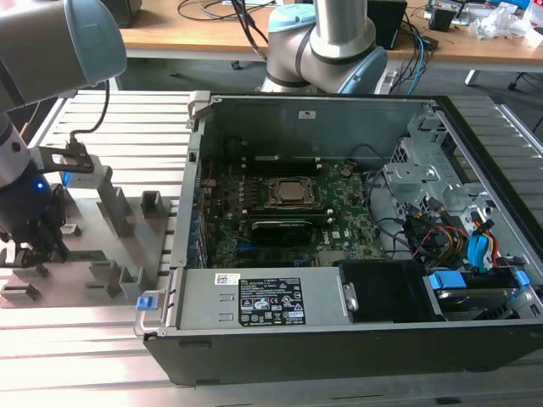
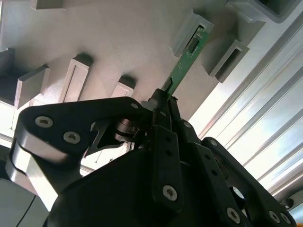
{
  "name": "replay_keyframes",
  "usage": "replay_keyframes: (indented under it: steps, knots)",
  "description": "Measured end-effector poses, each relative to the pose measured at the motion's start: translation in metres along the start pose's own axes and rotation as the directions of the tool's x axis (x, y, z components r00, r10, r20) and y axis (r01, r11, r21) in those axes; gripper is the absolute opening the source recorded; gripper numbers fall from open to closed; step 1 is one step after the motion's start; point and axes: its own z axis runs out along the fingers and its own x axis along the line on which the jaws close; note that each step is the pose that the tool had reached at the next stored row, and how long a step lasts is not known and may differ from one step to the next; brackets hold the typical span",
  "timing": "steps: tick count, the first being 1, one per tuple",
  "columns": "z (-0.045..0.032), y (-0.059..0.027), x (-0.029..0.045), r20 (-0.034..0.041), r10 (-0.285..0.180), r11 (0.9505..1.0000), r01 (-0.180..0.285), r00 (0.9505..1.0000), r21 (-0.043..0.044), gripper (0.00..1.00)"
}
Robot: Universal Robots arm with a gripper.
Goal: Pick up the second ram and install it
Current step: 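Pick up the second ram and move it above second insertion slot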
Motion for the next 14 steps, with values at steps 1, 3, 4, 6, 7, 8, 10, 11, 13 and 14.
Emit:
replay_keyframes:
  steps: [1,3,4,6,7,8,10,11,13,14]
  knots:
    - [-0.001,0.0,-0.0001,-0.0001,0.0,1.0,0.0,1.0,0.0,0.14]
    - [-0.0037,0.0001,-0.0003,-0.0002,0.0,1.0,0.0,1.0,0.0,0.14]
    - [-0.0051,0.0002,-0.0004,-0.0003,0.0,1.0,0.0,1.0,0.0,0.14]
    - [-0.01,0.0004,-0.0005,-0.0002,0.0,1.0,0.0,1.0,0.0,0.14]
    - [-0.0179,0.0007,-0.0007,-0.0002,0.0,1.0,0.0,1.0,0.0,0.14]
    - [-0.0235,0.001,-0.001,-0.0002,0.0,1.0,0.0,1.0,0.0,0.14]
    - [-0.026,0.0011,-0.0011,-0.0002,0.0,1.0,0.0,1.0,0.0,0.14]
    - [-0.0295,0.0012,-0.0012,-0.0002,0.0,1.0,0.0,1.0,0.0001,0.14]
    - [-0.0332,0.0014,-0.0014,-0.0002,0.0,1.0,0.0,1.0,0.0,0.14]
    - [-0.0356,0.0015,-0.0015,-0.0002,0.0,1.0,0.0,1.0,0.0,0.14]
